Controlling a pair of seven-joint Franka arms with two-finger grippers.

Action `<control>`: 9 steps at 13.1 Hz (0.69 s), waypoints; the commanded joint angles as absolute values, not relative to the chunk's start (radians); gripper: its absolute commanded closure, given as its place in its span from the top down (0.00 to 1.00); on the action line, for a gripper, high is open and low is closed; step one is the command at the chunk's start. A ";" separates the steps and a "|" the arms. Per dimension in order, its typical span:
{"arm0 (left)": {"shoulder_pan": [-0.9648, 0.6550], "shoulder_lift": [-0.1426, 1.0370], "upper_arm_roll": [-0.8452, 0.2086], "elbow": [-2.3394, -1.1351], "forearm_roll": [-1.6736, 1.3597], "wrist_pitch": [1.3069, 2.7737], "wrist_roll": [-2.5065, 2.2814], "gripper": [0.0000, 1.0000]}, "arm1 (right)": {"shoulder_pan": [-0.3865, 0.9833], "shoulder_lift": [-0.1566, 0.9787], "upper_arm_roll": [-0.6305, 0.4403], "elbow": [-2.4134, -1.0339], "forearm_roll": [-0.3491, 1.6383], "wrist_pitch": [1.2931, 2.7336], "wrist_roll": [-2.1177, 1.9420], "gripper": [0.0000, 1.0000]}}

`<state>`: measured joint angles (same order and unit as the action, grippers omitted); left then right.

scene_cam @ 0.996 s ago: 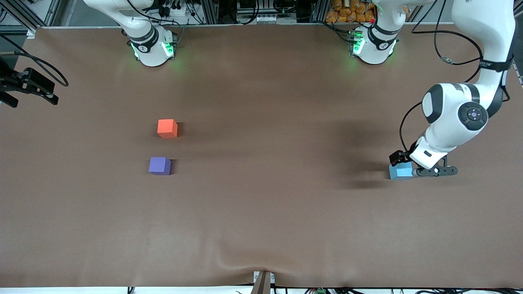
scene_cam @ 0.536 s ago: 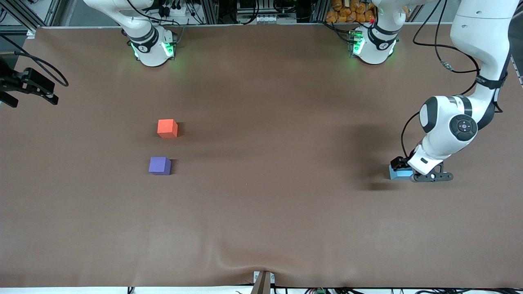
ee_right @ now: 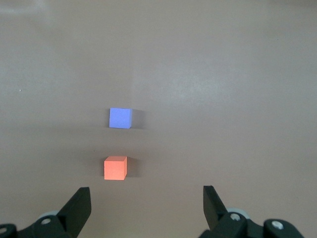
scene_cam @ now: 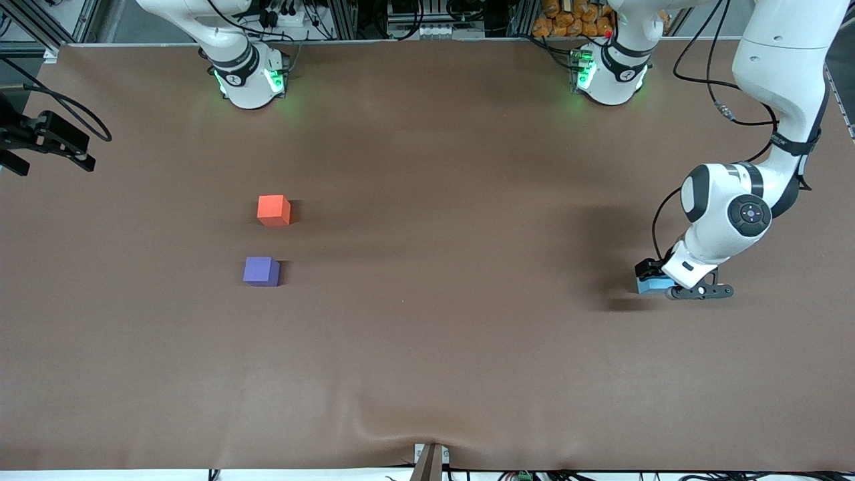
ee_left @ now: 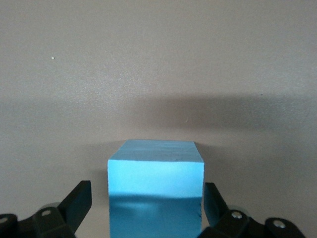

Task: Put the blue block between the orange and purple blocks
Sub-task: 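Close the left gripper on the light blue block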

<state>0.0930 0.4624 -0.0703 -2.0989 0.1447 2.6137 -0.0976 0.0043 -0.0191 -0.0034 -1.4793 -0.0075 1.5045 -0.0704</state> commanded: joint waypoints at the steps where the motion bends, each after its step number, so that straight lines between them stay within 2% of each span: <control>1: 0.106 0.468 -0.077 -2.091 0.167 2.634 -0.083 0.54 | -0.017 -0.012 0.012 -1.460 -0.015 1.489 -0.061 1.00; 2: 0.104 0.468 -0.077 -2.091 0.167 2.634 -0.083 0.23 | -0.017 -0.014 0.012 -1.460 -0.015 1.489 -0.061 1.00; 3: 0.097 0.466 -0.078 -2.089 0.167 2.632 -0.087 0.00 | -0.017 -0.012 0.012 -1.460 -0.015 1.489 -0.061 1.00; 6: 0.084 0.433 -0.130 -2.091 0.166 2.608 -0.098 0.00 | -0.017 -0.012 0.012 -1.460 -0.015 1.489 -0.061 1.00; 9: 0.083 0.390 -0.274 -2.027 0.155 2.435 -0.132 0.00 | -0.017 -0.012 0.012 -1.460 -0.014 1.489 -0.061 1.00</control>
